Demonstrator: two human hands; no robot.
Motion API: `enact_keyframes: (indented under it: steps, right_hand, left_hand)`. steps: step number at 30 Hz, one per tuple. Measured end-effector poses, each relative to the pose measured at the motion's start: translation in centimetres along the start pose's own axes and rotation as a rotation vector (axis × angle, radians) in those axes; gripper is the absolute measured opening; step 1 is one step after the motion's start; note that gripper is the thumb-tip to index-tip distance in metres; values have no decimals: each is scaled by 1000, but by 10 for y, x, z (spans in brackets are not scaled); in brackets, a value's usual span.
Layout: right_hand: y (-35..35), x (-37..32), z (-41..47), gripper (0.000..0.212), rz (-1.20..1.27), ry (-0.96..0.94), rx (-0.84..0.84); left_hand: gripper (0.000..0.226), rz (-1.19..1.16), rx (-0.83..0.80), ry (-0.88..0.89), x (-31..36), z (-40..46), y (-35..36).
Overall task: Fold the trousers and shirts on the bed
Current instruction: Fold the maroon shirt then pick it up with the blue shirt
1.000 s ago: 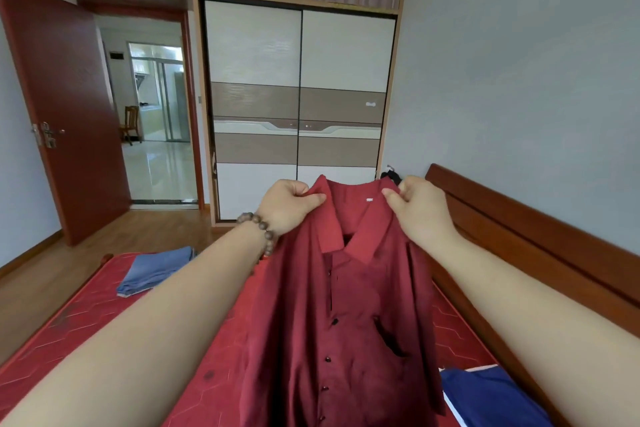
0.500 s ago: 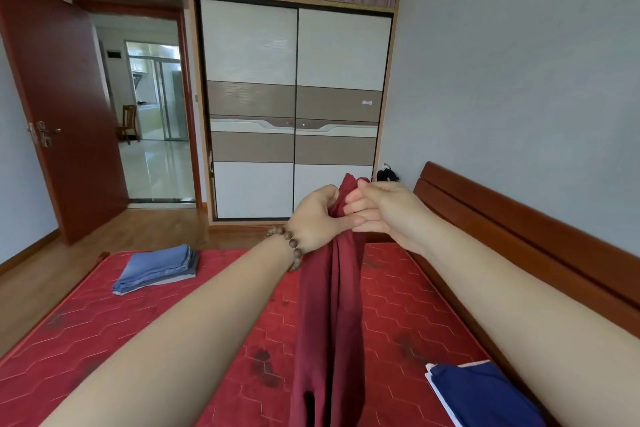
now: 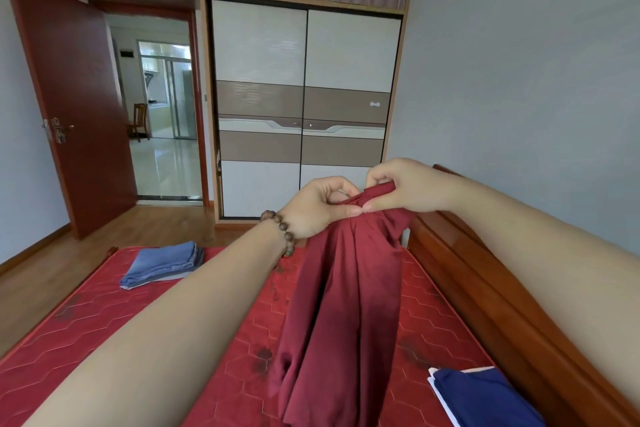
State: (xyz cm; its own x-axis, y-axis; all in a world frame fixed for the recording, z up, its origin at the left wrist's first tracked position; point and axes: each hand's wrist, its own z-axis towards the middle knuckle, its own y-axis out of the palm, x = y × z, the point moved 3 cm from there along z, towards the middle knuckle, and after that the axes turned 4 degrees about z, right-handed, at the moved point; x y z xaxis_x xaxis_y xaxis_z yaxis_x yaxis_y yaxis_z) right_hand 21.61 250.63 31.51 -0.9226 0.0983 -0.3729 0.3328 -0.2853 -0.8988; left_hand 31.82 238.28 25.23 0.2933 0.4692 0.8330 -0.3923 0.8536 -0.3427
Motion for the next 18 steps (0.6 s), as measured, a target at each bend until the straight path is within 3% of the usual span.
enact_keyframes:
  steps: [4,10,15,18]
  right_hand:
    - [-5,5,4,16,89,23,93]
    - [-12,10,13,13,63,123,211]
    - [0,-2,25,6,45,149,257]
    - [6,-5,27,11,71,160,229]
  left_hand:
    - [18,-22,97,-34,-11,-18,-9]
    - [32,467,309,61,-27,-44,-21]
    - [15,625,517,45,-24,-45,11]
    - [30,650,543,-56,-31,-39,30]
